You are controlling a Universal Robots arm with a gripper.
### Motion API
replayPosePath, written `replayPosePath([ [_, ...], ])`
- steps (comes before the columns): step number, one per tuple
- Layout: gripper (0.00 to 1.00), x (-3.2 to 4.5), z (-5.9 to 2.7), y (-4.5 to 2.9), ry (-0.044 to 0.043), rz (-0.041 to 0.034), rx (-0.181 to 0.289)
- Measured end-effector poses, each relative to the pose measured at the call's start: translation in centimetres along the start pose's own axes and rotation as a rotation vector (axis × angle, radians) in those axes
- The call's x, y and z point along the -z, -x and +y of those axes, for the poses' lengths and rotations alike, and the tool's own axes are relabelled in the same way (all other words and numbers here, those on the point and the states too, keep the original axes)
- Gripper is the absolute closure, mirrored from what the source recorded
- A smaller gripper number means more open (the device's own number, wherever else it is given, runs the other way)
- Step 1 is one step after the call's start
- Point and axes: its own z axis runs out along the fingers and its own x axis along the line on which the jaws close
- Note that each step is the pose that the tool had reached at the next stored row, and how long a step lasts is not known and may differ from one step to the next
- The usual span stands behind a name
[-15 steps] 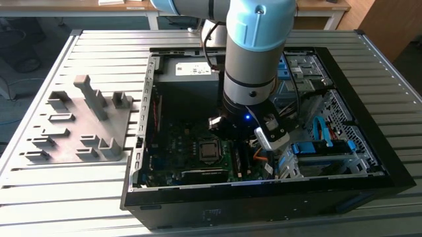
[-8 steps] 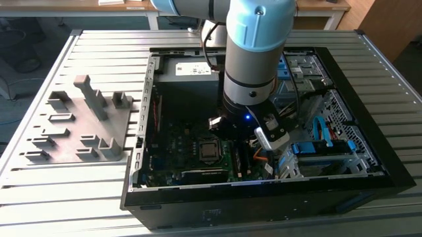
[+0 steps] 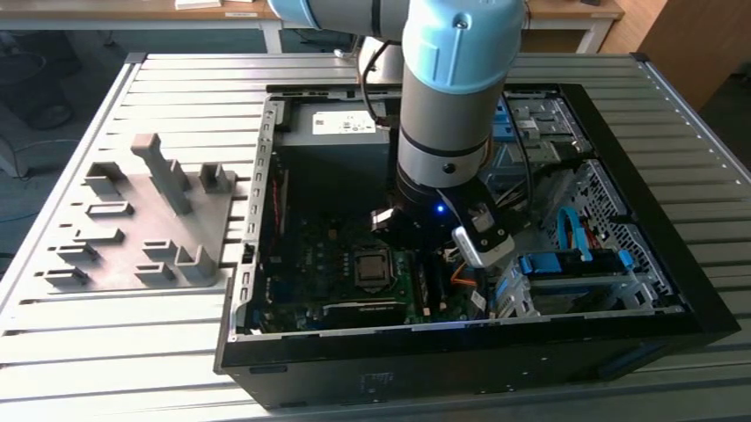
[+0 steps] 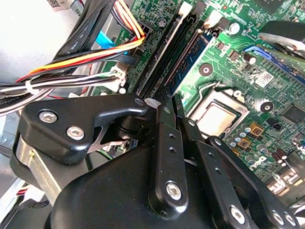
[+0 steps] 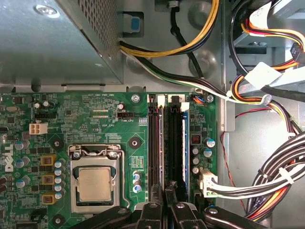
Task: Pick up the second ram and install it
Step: 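Insert the second ram into the second slot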
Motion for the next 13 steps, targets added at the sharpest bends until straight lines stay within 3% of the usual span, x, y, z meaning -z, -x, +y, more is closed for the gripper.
replayPosePath([
  [6, 0.85, -0.02, 0.0, 0.0, 0.0003, -0.0001, 0.0],
  [7, 0.79, -0.02, 0.0, 0.0, 0.0003, -0.0001, 0.0],
  [9, 0.79, -0.01, 0.0, 0.0, 0.0001, 0.0, 0.0],
  [11, 0.79, 0.36, 0.0, 0.01, 0.0003, -0.0001, 0.0],
  [13, 0.79, 1.23, 0.01, 0.04, 0.0002, -0.0001, 0.0],
])
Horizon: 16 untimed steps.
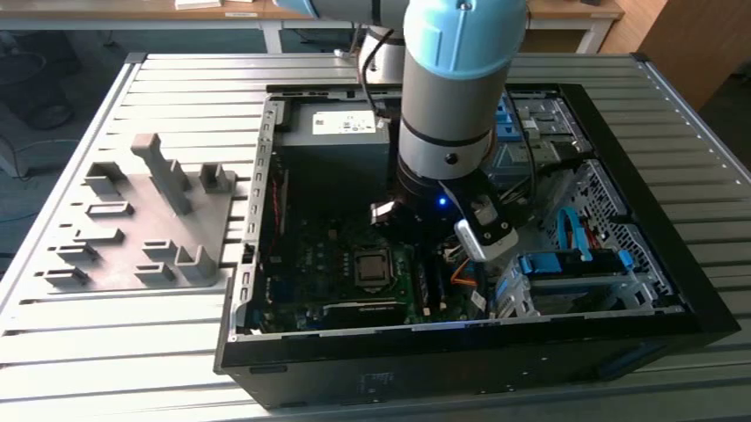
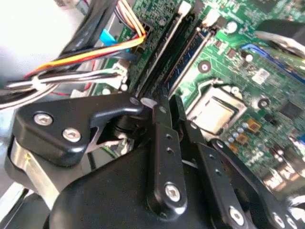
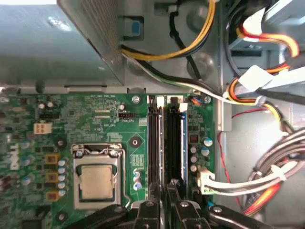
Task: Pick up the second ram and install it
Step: 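Insert the second ram into the second slot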
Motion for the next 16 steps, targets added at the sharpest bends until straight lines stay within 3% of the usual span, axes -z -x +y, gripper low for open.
replayPosePath([
  [6, 0.8, 1.75, 0.09, 0.06, -0.0022, 0.0, 0.0],
  [7, 0.87, 1.93, 0.11, 0.06, -0.004, -0.0001, 0.0],
  [16, 0.9, 2.12, 0.18, 0.07, -0.0087, -0.0001, 0.0],
])
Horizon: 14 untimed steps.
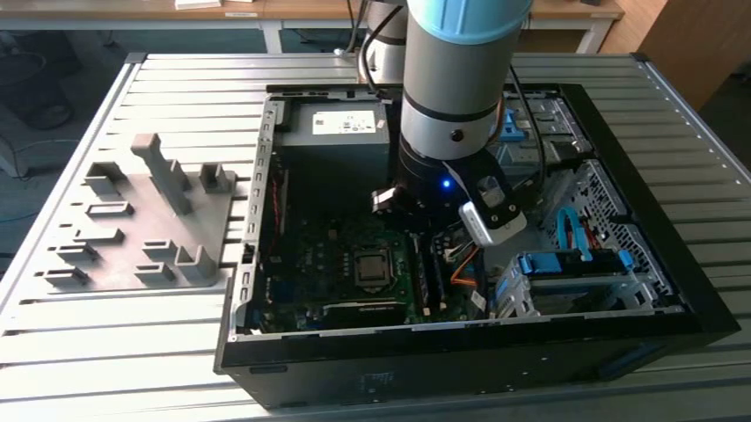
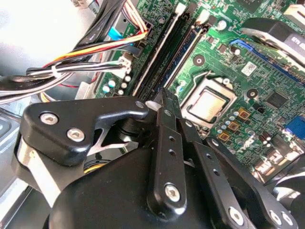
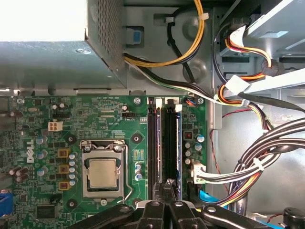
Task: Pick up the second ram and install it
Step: 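Insert the second ram into the second slot, then press down the second ram until it locks into place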
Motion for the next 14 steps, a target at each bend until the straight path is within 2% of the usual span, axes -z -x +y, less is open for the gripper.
replayPosePath([
  [9, 0.9, -0.03, 0.12, -0.01, -0.0005, 0.0, 0.0],
  [14, 0.9, -0.84, 1.04, -0.06, -0.0005, 0.0, 0.0],
])
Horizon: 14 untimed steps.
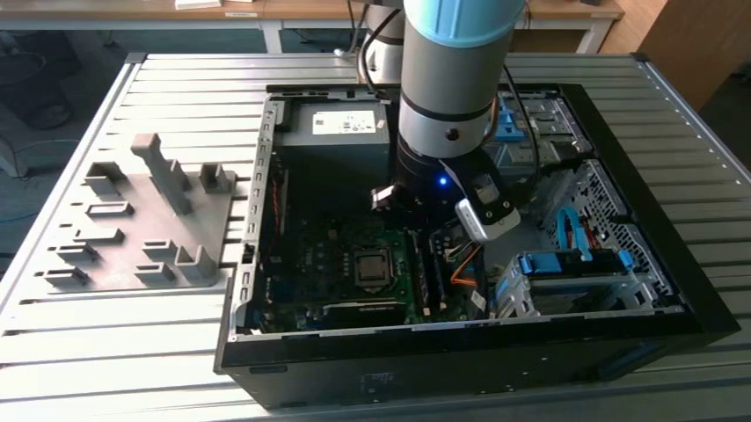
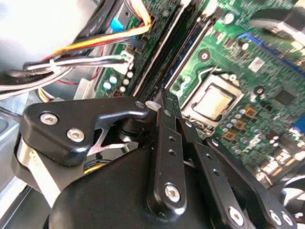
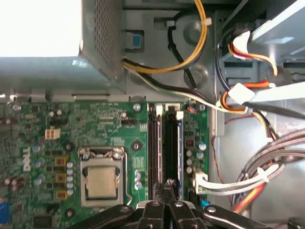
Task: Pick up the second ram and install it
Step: 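Press down the second ram until it locks into place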
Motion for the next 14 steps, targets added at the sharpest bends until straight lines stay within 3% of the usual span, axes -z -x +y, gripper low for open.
replayPosePath([
  [8, 0.9, -0.88, 2.91, -0.17, 0.0002, -0.0001, 0.0],
  [14, 0.9, -1.33, 3.57, -0.32, 0.0004, -0.0002, 0.002],
])
